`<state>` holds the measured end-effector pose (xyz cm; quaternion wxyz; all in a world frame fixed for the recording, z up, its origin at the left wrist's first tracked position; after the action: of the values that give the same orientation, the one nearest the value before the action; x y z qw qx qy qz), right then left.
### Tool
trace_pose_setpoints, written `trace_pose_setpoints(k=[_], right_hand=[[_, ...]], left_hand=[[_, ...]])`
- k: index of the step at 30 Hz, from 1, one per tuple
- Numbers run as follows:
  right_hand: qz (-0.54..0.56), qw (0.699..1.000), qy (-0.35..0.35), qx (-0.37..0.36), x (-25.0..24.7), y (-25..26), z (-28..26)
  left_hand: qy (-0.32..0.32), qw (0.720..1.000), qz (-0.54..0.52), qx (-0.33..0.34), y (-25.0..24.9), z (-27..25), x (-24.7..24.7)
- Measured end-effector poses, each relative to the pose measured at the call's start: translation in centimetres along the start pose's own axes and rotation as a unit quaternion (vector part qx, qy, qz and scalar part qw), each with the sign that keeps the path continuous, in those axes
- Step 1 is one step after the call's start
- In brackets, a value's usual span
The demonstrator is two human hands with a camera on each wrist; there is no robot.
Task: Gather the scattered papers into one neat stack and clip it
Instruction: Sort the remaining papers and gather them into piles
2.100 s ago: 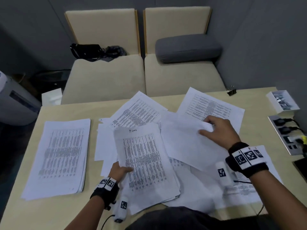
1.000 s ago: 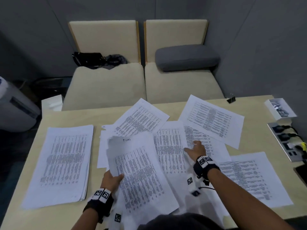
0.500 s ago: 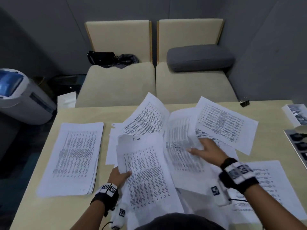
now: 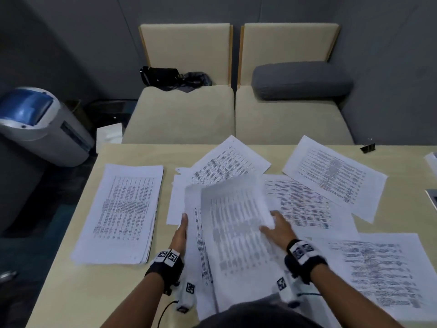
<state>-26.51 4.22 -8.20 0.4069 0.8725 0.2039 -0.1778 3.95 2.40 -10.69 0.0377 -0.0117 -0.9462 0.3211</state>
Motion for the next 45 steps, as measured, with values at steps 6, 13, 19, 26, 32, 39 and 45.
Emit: trace_pose_setpoints(k=[6, 13, 19, 26, 32, 39, 45], right_hand=[[-0.090, 0.987, 0.130, 0.037, 6.8, 1.2, 0.1], [-0.106, 0.994, 0.006, -0.025, -4.0, 1.9, 5.0], [-0.205, 0.970, -0.119, 0.050, -15.5, -0.7, 11.4], [-0.347, 0.931, -0.038, 0.107, -14.6, -2.8, 15.2], [-0.474, 0.869, -0.117, 0.084, -12.5, -1.4, 13.6], [-0.407, 0.910, -0.051, -0.058, -7.9, 7.4, 9.9], [0.069, 0.971, 0.223, -0.052, 3.8, 12.1, 7.8]], left_hand=[[0.016, 0.993, 0.068, 0.091, -0.3, 0.7, 0.5], [0.039, 0.964, 0.168, 0.200, -4.0, 1.6, 2.4], [0.011, 0.970, 0.137, 0.198, -8.3, 3.8, 4.6], [-0.030, 0.982, 0.156, 0.106, -8.3, 8.1, 5.5], [-0.021, 0.985, 0.149, 0.088, -7.5, 8.6, 6.0], [0.002, 0.996, 0.055, 0.069, -7.6, 8.1, 6.6], [0.055, 0.996, -0.046, 0.045, -7.1, 8.0, 5.9]])
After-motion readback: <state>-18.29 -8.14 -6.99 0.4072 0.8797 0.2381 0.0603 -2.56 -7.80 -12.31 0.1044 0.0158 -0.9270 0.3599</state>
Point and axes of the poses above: each hand's wrist, its own z-axis towards the middle knuckle, its own x-axis out of the palm, y = z × x, the point moved 4 cm from there along z, towards the middle knuckle, and after that the axes turned 4 degrees about y, right-handed, at the moved point
